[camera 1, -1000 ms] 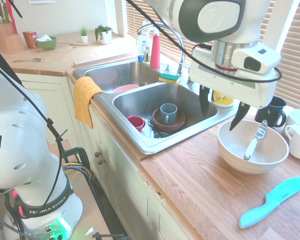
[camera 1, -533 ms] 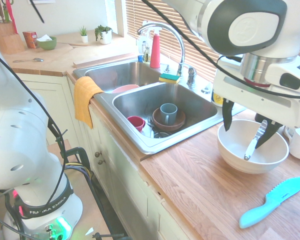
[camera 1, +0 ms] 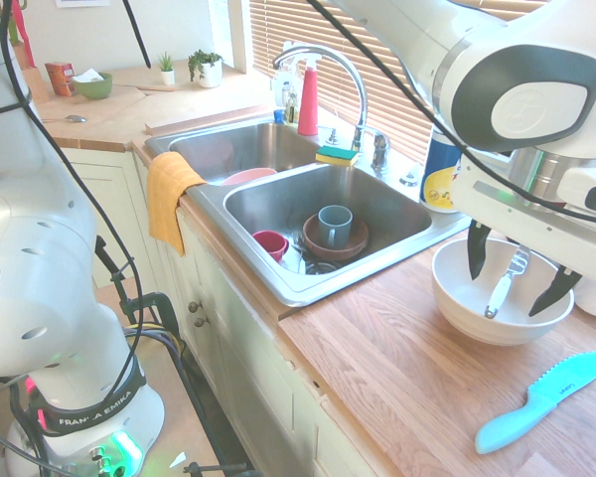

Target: Put the knife into the sink

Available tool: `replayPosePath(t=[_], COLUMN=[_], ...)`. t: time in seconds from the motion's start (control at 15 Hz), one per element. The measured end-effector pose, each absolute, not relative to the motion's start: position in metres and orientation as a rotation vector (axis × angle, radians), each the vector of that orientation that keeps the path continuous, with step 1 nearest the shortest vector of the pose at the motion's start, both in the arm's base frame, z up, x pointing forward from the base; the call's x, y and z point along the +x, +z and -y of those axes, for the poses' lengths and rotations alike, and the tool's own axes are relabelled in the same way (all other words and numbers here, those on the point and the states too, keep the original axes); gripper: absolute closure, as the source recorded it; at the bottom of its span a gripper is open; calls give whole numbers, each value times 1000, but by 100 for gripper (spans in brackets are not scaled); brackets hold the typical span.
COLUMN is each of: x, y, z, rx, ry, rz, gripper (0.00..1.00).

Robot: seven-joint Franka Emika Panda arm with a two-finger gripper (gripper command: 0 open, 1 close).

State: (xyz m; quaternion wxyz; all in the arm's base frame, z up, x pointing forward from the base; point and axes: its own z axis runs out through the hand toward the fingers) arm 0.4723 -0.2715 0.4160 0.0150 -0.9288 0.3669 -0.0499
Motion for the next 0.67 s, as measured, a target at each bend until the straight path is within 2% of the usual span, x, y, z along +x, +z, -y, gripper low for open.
replayPosePath(t=[0.07,0.13,0.67], x=[475,476,485], y=[414,412,404], z=[270,269,263], rx=[-2893,-2895,-2905], ry=[-157,-153,-131], rz=[-1135,-1131,-1112], gripper=[0,100,100])
